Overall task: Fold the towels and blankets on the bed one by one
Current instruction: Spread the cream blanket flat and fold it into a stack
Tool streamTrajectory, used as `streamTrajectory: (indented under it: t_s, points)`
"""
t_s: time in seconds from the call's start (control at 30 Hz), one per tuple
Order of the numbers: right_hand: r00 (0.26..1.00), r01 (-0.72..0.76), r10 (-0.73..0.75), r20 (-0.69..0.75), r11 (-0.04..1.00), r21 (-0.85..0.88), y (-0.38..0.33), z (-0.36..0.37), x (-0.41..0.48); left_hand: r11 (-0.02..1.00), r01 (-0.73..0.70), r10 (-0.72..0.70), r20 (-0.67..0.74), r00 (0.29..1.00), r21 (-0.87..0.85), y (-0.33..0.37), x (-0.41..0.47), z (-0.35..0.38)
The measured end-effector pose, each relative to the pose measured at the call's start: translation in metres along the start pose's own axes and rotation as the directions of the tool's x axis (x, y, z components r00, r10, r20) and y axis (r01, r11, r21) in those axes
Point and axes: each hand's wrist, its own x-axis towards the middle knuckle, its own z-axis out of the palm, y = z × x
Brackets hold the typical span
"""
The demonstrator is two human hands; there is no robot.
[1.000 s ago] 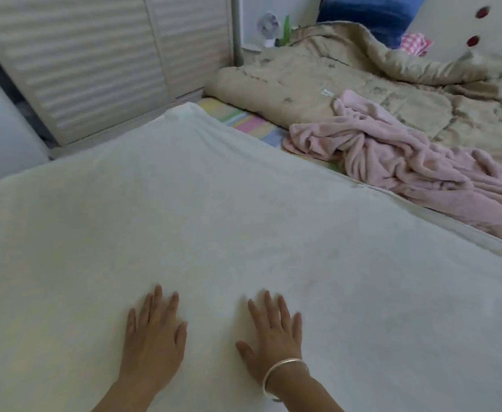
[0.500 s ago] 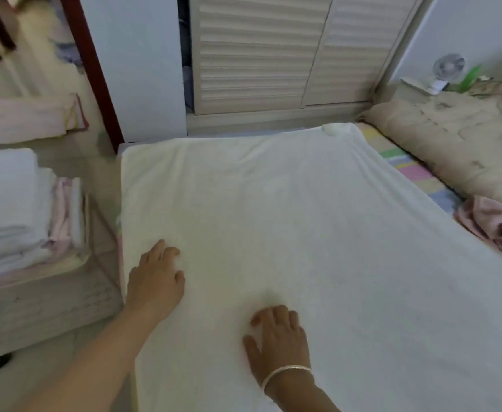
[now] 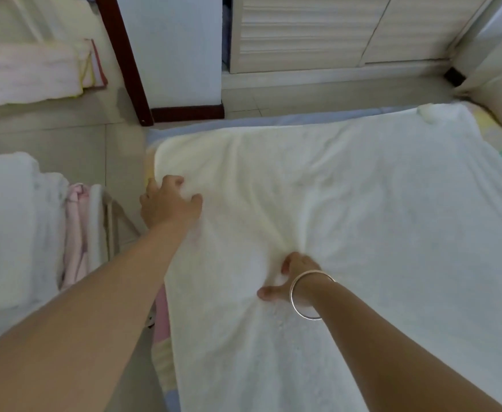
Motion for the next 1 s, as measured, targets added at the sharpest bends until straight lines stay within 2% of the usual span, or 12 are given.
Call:
streamTrajectory:
  t_s: [0.2, 0.27, 0.33, 0.4, 0.47, 0.5, 0.53, 0.57, 0.6, 0.67, 0.73, 1.0]
  points:
    - [0.999, -0.035, 0.035, 0.020, 0.999, -0.009, 0.001, 0.000, 0.004, 0.984, 0.004, -0.016, -0.066, 0.998, -0.177, 0.021, 0.000, -0.007]
    - [1.000, -0.030, 0.030, 0.005, 0.999, 0.034, 0.001, 0.000, 0.002, 0.983, -0.118, 0.106, -0.091, 0.990, -0.139, 0.037, -0.021, -0.004]
    - [0.999, -0.015, 0.026, -0.037, 0.964, 0.266, 0.006, 0.002, -0.006, 0.934, -0.336, 0.328, -0.081, 0.941, -0.121, 0.049, -0.059, 0.006]
    - [0.994, -0.006, 0.074, -0.075, 0.747, 0.665, 0.016, -0.007, -0.025, 0.843, -0.501, 0.512, 0.006, 0.859, -0.195, 0.058, -0.110, 0.017]
    - [0.989, -0.104, 0.124, 0.075, 0.251, 0.962, 0.031, -0.024, -0.049, 0.746, -0.552, 0.637, 0.156, 0.755, -0.372, 0.060, -0.169, 0.022]
    - [0.981, -0.171, 0.097, 0.170, 0.010, 0.985, 0.044, -0.035, -0.068, 0.693, -0.553, 0.698, 0.237, 0.676, -0.463, 0.059, -0.202, 0.023]
    - [0.972, -0.216, 0.071, 0.225, -0.116, 0.969, 0.058, -0.044, -0.084, 0.661, -0.541, 0.736, 0.311, 0.601, -0.520, 0.054, -0.232, 0.024]
    - [0.970, -0.215, 0.085, 0.228, -0.140, 0.967, 0.075, -0.049, -0.101, 0.648, -0.527, 0.756, 0.384, 0.530, -0.550, 0.050, -0.262, 0.023]
    - [0.969, -0.187, 0.159, 0.192, -0.045, 0.981, 0.093, -0.050, -0.116, 0.640, -0.518, 0.768, 0.435, 0.471, -0.568, 0.047, -0.288, 0.023]
    - [0.908, -0.190, 0.415, 0.059, 0.283, 0.940, 0.137, -0.041, -0.149, 0.627, -0.521, 0.777, 0.513, 0.365, -0.579, 0.048, -0.335, 0.026]
    - [0.825, -0.240, 0.564, -0.035, 0.406, 0.882, 0.178, -0.023, -0.180, 0.616, -0.552, 0.770, 0.579, 0.269, -0.563, 0.055, -0.368, 0.032]
    - [0.655, -0.346, 0.741, 0.148, 0.120, 0.931, 0.340, 0.067, -0.377, 0.647, -0.585, 0.441, 0.866, -0.237, -0.489, 0.091, -0.570, 0.046]
